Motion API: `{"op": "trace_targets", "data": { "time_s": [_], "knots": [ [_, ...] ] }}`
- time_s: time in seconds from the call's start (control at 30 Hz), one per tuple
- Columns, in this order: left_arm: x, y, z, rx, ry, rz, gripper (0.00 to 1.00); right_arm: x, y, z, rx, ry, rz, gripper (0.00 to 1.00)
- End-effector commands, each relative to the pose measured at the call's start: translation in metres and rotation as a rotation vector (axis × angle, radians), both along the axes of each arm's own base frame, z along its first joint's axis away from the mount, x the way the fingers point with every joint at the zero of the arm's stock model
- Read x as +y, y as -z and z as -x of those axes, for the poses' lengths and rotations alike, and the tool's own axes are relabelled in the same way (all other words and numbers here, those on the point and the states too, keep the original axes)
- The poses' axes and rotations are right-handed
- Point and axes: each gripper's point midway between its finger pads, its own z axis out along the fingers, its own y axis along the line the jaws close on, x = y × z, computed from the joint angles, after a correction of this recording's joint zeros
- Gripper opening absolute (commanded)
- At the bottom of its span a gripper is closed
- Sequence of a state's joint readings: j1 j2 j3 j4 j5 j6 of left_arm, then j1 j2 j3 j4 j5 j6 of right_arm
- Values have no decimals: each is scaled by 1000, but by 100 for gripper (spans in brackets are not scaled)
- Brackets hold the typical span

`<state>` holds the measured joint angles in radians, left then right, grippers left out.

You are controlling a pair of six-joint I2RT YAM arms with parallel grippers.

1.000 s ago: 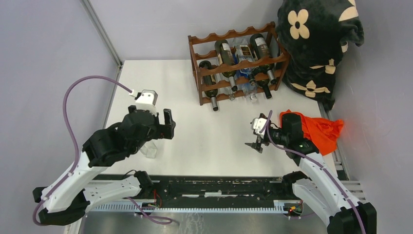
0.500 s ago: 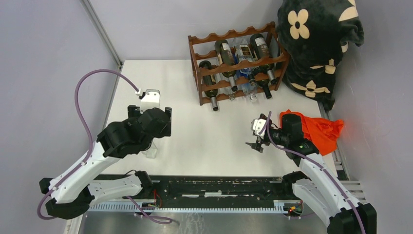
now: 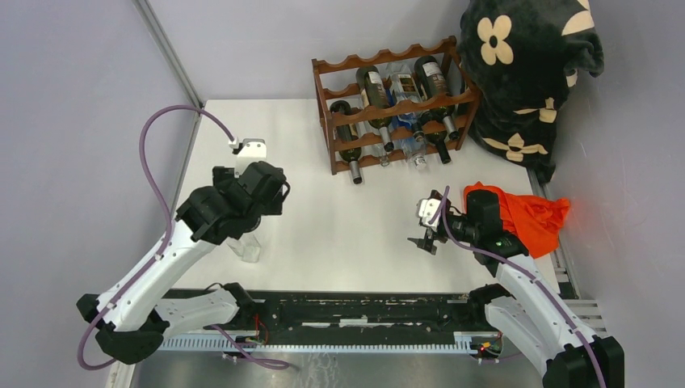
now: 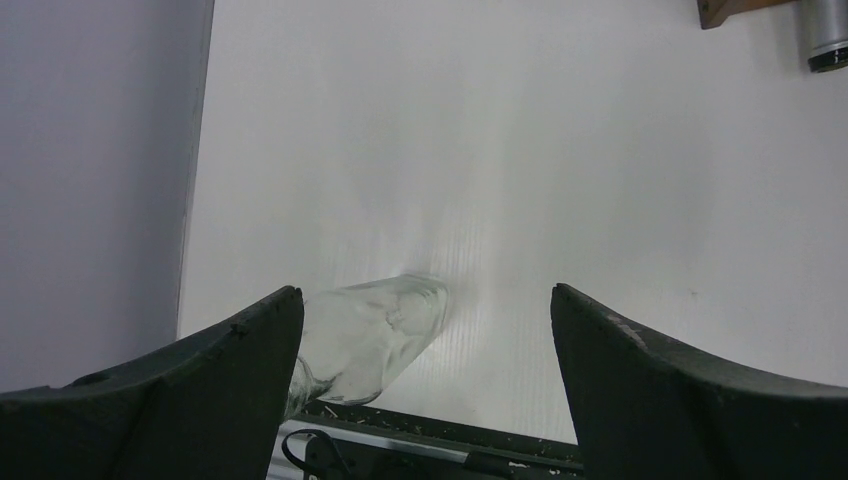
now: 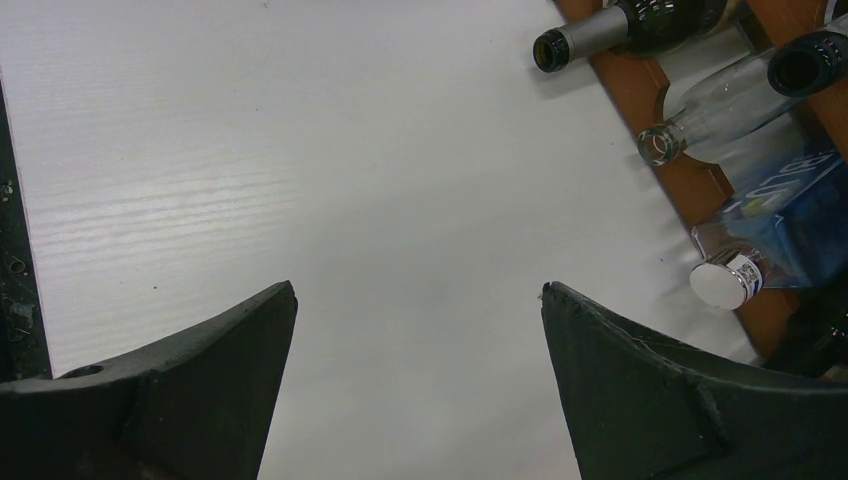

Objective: Put the wine bottle on the wine rack
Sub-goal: Adjust the wine rack at the center of the board, then pick up the wine bottle from the center of the board.

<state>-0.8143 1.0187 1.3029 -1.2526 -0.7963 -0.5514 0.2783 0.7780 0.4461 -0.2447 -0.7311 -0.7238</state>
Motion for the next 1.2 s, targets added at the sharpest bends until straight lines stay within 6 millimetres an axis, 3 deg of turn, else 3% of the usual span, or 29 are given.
{"op": "trace_targets", "data": {
  "time_s": [0.0,0.23,0.5,0.73,0.93,1.17],
  "knots": [
    [5,-16,-12,-32,5,57,98,1,-7,-5,-48,-3,-8,98],
    [33,-6,-18,-14,-70,88,100,2,-7,-4,-47,-10,-10,98],
    [36,3,-23,7,-103,137,100,2,-6,-3,-44,-13,-10,98],
    [52,-15,0,-54,-211,210,95,2,-7,-3,-47,-16,-9,98],
    [77,6,25,-15,-353,156,93,3,-6,-3,-46,-19,-7,98],
    [70,19,27,-20,-342,225,82,3,-5,-3,-42,-20,-6,98]
  ]
}}
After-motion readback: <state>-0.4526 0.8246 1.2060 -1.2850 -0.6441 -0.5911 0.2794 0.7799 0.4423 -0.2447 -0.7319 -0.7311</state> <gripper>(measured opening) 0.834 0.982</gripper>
